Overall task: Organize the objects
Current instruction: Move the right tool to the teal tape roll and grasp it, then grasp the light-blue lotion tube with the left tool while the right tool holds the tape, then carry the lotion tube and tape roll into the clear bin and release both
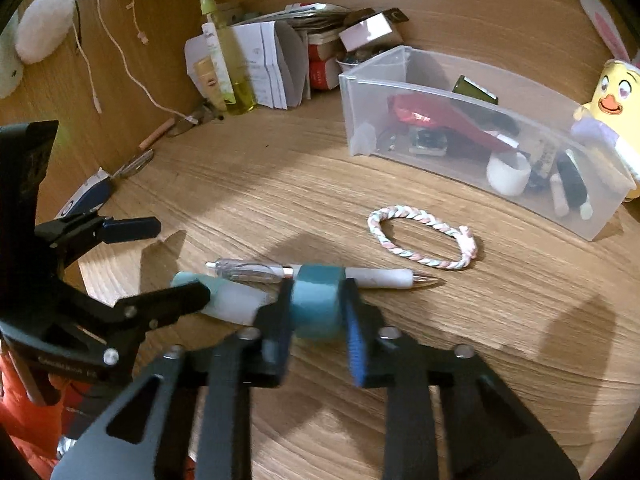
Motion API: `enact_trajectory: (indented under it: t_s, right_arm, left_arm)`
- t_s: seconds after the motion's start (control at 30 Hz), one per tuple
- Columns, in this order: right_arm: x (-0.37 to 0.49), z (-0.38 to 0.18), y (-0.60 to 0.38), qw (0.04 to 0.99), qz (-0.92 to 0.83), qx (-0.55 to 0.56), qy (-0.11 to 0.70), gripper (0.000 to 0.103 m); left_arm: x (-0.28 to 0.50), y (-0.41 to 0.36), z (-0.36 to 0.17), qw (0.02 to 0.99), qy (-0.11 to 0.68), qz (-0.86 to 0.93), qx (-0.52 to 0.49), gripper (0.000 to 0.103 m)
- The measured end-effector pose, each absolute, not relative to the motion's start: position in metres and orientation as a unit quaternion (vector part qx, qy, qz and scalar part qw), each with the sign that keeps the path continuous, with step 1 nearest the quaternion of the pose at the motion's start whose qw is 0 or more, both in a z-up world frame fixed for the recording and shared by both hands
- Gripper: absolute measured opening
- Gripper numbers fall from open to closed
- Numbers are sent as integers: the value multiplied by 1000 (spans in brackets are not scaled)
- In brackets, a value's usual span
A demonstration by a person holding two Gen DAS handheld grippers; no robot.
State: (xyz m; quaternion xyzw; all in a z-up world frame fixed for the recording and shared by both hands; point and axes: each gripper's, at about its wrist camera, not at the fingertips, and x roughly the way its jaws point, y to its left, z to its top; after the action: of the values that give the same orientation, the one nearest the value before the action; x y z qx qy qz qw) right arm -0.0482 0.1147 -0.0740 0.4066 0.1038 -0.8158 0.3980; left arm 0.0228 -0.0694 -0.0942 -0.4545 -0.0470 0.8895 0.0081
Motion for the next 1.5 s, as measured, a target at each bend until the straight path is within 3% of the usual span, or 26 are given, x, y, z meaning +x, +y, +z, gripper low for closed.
enact_trajectory:
  t_s: [0.2, 0.53, 0.6, 0.9, 0.93, 0.97, 1.5]
  right_arm:
    - [-49, -68, 125, 385, -828, 397, 94, 16]
    - [-58, -59, 158, 361, -846, 387, 64, 16]
    - [-58, -58, 163, 358, -848, 386, 60, 16]
    - [-56, -53, 181, 353, -855, 377, 48, 16]
    - [-55, -52, 182, 353, -856, 376, 47, 16]
    - [-54, -51, 184, 352, -857, 374, 46, 16]
    - [-61, -36, 202, 331, -874, 354, 36, 16]
  left_arm:
    - [25, -49, -96, 42, -29, 888, -456, 92]
    - [26, -25, -94, 78, -14, 883, -463, 58]
    - [28, -20, -93, 84, -7, 881, -465, 43]
    - [13, 6, -94, 105, 21, 879, -466, 39]
    - [11, 7, -94, 105, 22, 881, -461, 35]
    - [9, 7, -95, 105, 21, 884, -455, 24]
    - [-2, -1, -64, 76, -21, 908, -412, 24]
